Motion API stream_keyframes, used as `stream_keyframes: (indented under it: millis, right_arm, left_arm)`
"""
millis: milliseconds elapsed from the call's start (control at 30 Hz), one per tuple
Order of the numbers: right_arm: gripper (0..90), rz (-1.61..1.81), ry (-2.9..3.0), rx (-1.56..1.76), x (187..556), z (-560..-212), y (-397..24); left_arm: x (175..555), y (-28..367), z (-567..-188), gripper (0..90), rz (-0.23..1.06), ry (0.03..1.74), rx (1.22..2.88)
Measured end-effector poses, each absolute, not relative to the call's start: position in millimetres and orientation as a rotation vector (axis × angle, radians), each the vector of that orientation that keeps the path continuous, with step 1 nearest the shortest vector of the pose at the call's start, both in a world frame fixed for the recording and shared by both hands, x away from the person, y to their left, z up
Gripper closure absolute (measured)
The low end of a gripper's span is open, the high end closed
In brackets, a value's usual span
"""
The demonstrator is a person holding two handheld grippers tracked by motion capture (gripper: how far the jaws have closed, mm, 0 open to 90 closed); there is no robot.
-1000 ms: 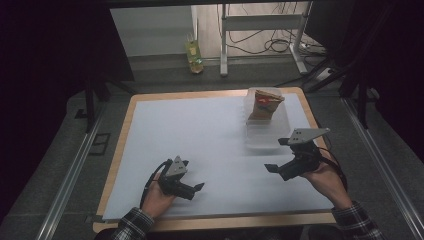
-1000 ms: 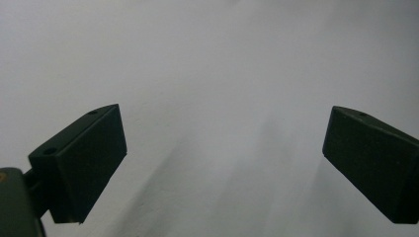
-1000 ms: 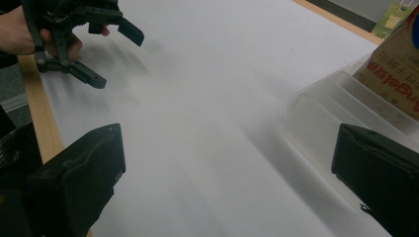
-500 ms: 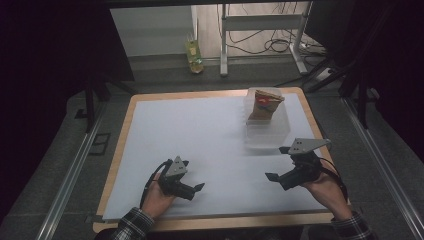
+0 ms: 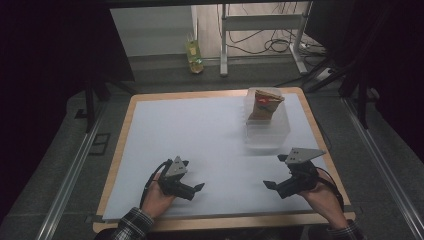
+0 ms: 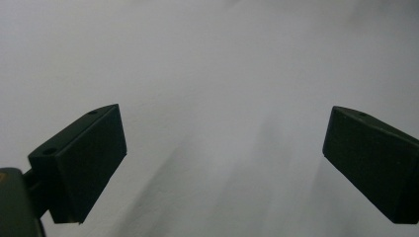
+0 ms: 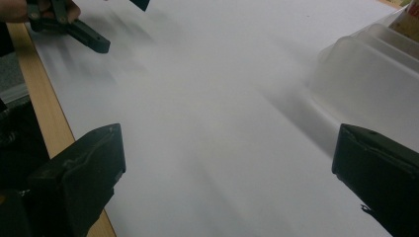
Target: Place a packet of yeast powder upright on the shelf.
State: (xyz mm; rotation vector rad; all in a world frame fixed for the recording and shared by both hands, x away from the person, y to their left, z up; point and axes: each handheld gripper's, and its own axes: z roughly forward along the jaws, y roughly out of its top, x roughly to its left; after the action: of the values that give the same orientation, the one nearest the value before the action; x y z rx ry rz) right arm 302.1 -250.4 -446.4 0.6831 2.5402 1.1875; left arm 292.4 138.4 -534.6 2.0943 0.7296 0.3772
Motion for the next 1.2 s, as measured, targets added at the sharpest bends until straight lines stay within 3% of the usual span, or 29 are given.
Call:
stream_keyframes:
  millis: [1200]
  right_arm:
    - [0.1,1.128,2.587,0.699,306.3,-505.1,-246.9]
  left_arm:
    - [292.9,136.8,-537.3,3.0,0.370,0.718,2.106]
